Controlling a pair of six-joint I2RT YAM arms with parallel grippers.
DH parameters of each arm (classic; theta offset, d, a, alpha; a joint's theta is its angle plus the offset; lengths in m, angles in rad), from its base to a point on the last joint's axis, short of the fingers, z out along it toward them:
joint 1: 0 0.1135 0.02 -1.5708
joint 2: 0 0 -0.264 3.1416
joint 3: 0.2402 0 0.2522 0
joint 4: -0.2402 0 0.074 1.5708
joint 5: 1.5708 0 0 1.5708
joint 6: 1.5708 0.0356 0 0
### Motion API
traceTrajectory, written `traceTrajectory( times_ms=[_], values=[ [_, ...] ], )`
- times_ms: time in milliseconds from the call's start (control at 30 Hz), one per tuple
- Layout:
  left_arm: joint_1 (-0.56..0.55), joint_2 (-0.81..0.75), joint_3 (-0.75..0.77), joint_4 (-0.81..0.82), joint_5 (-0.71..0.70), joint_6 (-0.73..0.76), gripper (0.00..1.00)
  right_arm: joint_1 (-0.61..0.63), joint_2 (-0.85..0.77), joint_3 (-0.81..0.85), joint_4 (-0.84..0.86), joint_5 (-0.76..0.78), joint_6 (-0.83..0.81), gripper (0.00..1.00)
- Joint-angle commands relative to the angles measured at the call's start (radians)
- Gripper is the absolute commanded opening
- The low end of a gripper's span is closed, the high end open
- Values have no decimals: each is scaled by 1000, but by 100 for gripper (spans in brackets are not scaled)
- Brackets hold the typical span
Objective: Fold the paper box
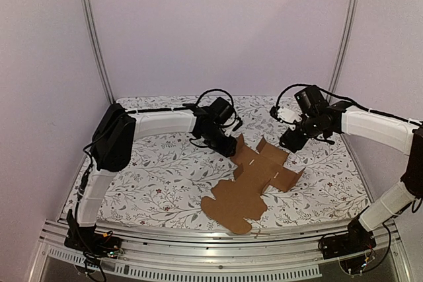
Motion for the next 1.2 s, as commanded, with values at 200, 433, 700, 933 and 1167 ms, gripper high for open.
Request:
traceTrajectory(
  times_ms=[200,433,700,933,1167],
  values=[
    [0,49,100,-70,57,13,14,-44,33,26,-109,-107,44,68],
    [-38,-72,-69,57,42,97,0,-186,182,244,-307,-301,44,68],
    [-101,-329,-441,371,-26,124,0,-248,453,470,-619,-556,-38,85],
    [-118,-406,-541,464,-72,123,0,-248,534,507,-716,-704,-65,73],
    [-118,-404,-548,465,-115,120,0,-249,521,476,-778,-734,-106,65]
  ],
)
